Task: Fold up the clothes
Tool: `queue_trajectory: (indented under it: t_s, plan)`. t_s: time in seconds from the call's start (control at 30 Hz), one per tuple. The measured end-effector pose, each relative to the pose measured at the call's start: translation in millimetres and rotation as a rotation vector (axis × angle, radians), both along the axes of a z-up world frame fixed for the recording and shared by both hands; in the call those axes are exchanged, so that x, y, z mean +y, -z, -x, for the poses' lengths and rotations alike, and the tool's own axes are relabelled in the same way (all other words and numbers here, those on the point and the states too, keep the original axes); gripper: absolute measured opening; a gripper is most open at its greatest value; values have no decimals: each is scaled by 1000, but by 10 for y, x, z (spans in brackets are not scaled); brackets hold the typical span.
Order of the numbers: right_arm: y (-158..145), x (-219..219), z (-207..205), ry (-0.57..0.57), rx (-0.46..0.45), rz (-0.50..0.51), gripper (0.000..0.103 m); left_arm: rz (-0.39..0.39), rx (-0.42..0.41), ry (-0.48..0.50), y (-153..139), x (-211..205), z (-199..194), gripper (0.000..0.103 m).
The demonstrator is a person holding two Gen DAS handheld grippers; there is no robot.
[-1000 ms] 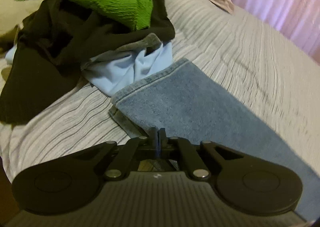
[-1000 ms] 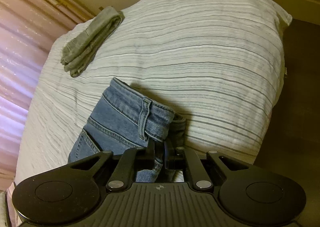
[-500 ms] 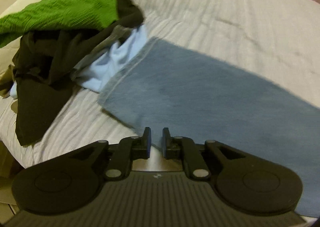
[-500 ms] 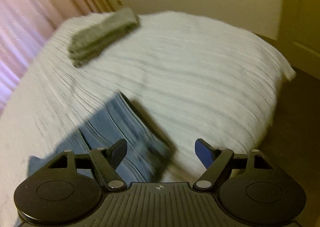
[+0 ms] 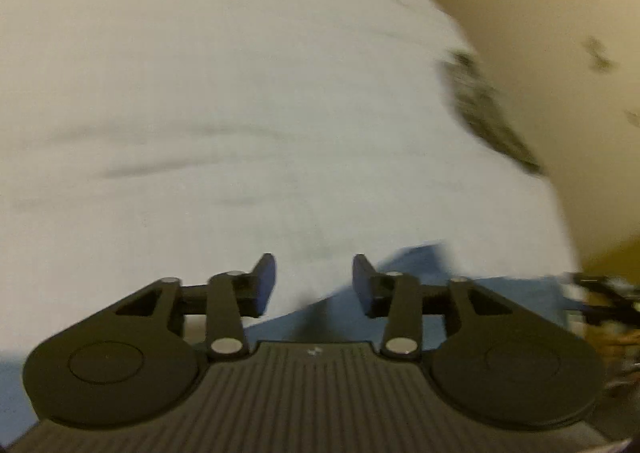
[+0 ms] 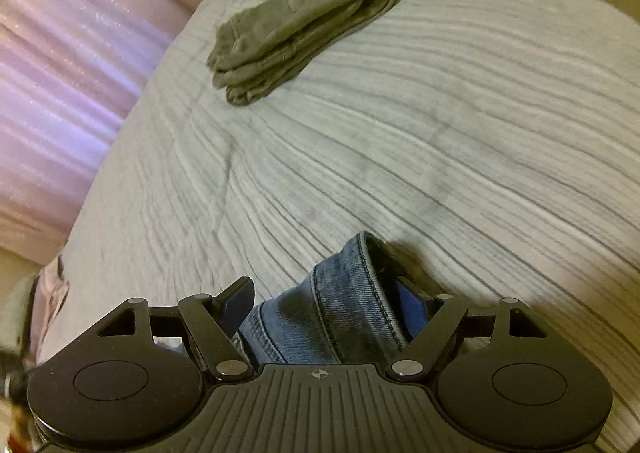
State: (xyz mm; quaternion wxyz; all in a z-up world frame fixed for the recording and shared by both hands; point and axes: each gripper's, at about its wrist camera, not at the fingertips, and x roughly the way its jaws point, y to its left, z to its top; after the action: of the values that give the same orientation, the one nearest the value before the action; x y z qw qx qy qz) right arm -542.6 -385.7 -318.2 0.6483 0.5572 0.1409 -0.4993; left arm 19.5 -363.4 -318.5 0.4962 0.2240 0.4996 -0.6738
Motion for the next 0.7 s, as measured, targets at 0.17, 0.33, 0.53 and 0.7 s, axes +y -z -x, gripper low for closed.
queue_trajectory:
  t_s: [0.17, 0.33, 0.53, 0.7]
  plan:
    - [95, 4, 110, -45, -65, 9, 77, -79, 26, 244, 237, -606, 683, 44]
    - [79, 108, 148, -99, -61, 85, 12, -98, 60, 263, 405, -672, 808, 0]
    - [153, 289, 116, -15, 77, 115, 11, 122, 27, 157, 371, -336, 748, 2]
    - [-55, 286, -31, 44, 316, 144, 28, 135, -128, 44, 637, -409, 893, 3]
